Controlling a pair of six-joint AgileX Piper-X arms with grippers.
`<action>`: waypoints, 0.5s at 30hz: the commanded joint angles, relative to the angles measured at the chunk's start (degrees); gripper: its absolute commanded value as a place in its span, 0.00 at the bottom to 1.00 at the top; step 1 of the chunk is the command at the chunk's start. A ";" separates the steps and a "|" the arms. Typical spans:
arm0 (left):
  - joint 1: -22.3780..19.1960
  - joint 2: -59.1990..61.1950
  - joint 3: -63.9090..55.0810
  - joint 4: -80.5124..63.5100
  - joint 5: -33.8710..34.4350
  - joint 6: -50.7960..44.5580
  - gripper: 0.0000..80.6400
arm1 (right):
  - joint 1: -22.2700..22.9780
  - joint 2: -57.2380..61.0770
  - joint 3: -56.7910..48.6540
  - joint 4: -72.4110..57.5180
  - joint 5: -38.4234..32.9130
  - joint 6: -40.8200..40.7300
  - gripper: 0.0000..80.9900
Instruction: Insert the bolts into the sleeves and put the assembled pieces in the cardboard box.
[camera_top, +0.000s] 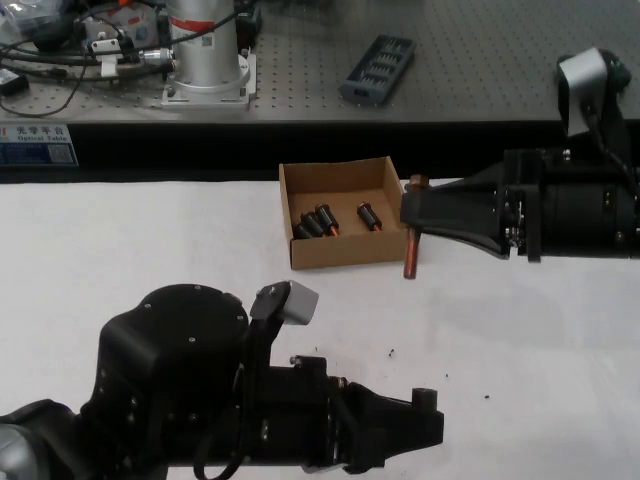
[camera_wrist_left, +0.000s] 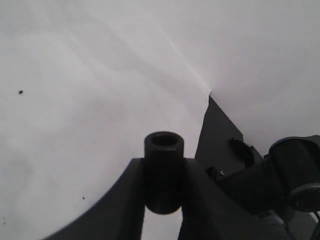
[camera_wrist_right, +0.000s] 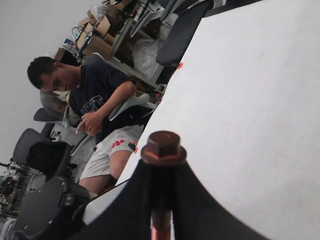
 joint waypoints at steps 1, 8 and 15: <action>-0.24 0.08 -0.84 -0.71 0.68 4.09 0.08 | -0.17 -0.71 -0.07 -0.58 -2.23 0.06 0.05; -0.11 0.08 -0.84 -1.00 -3.55 6.24 0.08 | -0.17 -0.71 1.81 0.39 -2.38 -1.13 0.05; 1.03 -0.18 -0.84 -3.04 -3.85 6.39 0.08 | -0.40 -0.71 6.16 0.38 -2.36 -1.11 0.05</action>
